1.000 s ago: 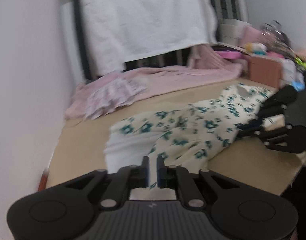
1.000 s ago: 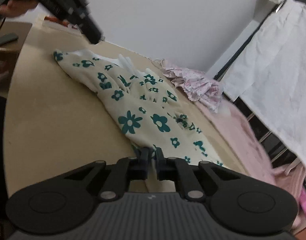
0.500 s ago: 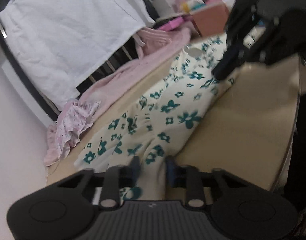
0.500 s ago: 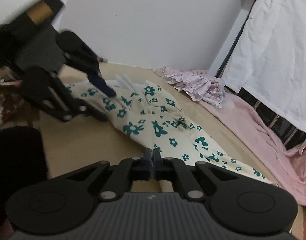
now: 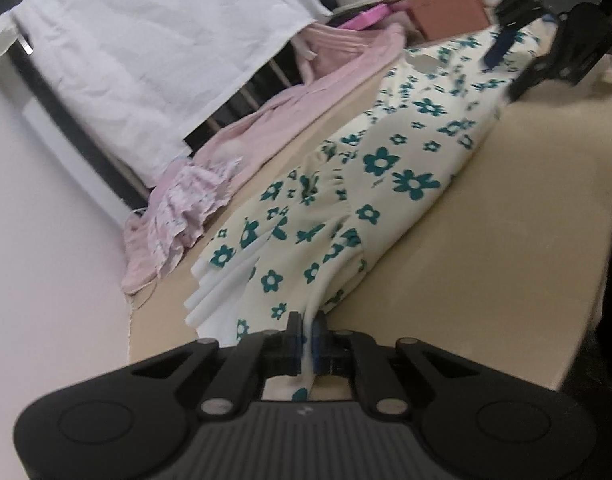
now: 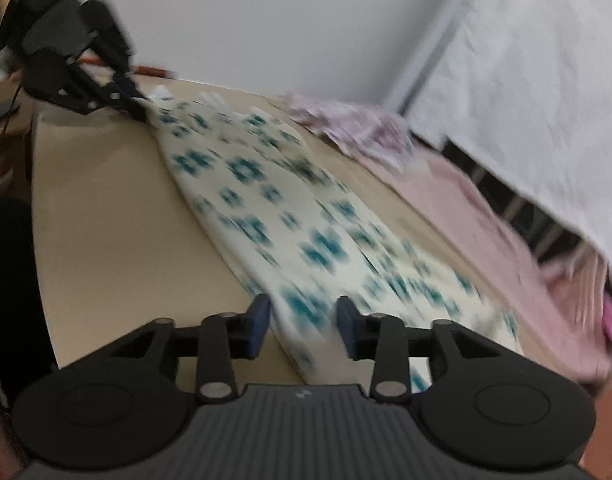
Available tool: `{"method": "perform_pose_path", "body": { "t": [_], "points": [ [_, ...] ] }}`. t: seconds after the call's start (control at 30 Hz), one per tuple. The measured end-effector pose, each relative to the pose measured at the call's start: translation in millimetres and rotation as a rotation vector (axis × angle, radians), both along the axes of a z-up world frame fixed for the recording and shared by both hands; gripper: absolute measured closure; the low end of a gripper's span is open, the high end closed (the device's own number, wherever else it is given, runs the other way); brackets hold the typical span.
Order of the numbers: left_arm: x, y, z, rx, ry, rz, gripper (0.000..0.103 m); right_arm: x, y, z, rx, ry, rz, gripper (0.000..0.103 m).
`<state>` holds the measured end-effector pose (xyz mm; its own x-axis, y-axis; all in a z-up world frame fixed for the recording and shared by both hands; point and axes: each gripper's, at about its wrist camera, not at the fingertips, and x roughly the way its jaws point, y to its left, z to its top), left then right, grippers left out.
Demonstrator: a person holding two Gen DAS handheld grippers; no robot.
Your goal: Fold clothes
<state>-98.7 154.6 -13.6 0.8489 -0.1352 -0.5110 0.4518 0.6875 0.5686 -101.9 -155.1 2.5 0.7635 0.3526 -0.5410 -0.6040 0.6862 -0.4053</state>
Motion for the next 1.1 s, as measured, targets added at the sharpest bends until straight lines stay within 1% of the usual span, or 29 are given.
{"method": "perform_pose_path", "body": {
  "t": [0.07,0.17,0.23,0.3,0.37,0.4,0.47,0.53,0.57,0.6,0.63,0.67,0.7,0.73,0.77,0.8,0.87,0.9,0.97,1.03,1.07,1.1],
  "points": [
    [2.6,3.1,-1.6,-0.011,-0.016,0.024,0.099,6.2,-43.4,6.6,0.081,0.07,-0.074,0.049],
    [-0.3,5.3,-0.4,-0.027,-0.016,0.029,0.099,10.4,-127.5,11.7,0.3,0.165,-0.191,0.049],
    [-0.6,5.9,-0.2,-0.029,-0.018,0.031,0.099,10.4,-175.2,7.5,0.444,0.198,-0.293,0.049],
    [-1.3,6.4,0.5,-0.028,-0.017,0.031,0.099,8.0,-209.6,1.5,0.568,0.237,-0.359,0.046],
    [-2.3,7.9,3.1,-0.037,-0.005,0.033,0.095,3.5,-232.8,-4.0,0.669,0.267,-0.402,0.046],
    [-4.1,10.6,7.6,-0.062,0.012,0.037,0.094,-1.7,-231.3,-0.9,0.669,0.243,-0.414,0.046],
    [-5.8,19.2,21.7,-0.143,0.021,0.059,0.093,-15.0,-215.2,14.2,0.612,0.142,-0.39,0.048],
    [-8.1,24.0,41.0,-0.263,-0.008,0.072,0.092,-26.5,-196.9,30.0,0.559,0.046,-0.353,0.048],
    [-8.1,22.2,48.8,-0.322,-0.016,0.072,0.092,-26.9,-187.2,35.8,0.552,0.032,-0.325,0.048],
    [-5.1,17.9,54.6,-0.367,-0.01,0.06,0.086,-25.7,-176.8,40.9,0.543,0.022,-0.299,0.049],
    [-0.6,10.4,58.1,-0.388,0.001,0.037,0.083,-19.7,-164.7,43.2,0.53,0.022,-0.28,0.055],
    [4.1,0.3,58.6,-0.384,0.009,0.003,0.083,-12.8,-153.3,42.6,0.521,0.026,-0.266,0.061],
    [7.8,-9.0,56.0,-0.354,0.008,-0.027,0.081,-5.2,-141.2,41.3,0.509,0.034,-0.251,0.062],
    [11.6,-17.4,52.6,-0.319,0.006,-0.05,0.081,3.1,-127.4,37.7,0.489,0.053,-0.232,0.065],
    [15.1,-21.9,46.1,-0.263,-0.002,-0.045,0.081,9.1,-114.2,33.5,0.452,0.066,-0.22,0.068],
    [19.0,-24.0,39.9,-0.219,-0.005,-0.032,0.081,13.2,-101.6,28.8,0.403,0.072,-0.213,0.071],
    [29.3,-9.7,30.4,-0.218,0.033,0.049,0.081,16.9,-83.5,19.0,0.305,0.074,-0.208,0.072],
    [34.4,-1.2,27.5,-0.238,0.055,0.097,0.081,17.0,-80.6,13.6,0.272,0.081,-0.212,0.072],
    [43.5,21.9,35.5,-0.426,0.116,0.234,0.082,17.3,-82.8,4.1,0.244,0.105,-0.239,0.07],
    [44.3,20.6,46.0,-0.544,0.129,0.267,0.074,17.1,-91.0,3.3,0.279,0.125,-0.261,0.068],
    [45.0,16.9,50.1,-0.587,0.133,0.278,0.071,17.4,-90.5,7.4,0.288,0.131,-0.269,0.068],
    [47.0,1.4,49.7,-0.567,0.125,0.269,0.059,17.1,-89.5,11.9,0.3,0.131,-0.272,0.068]
  ]
}}
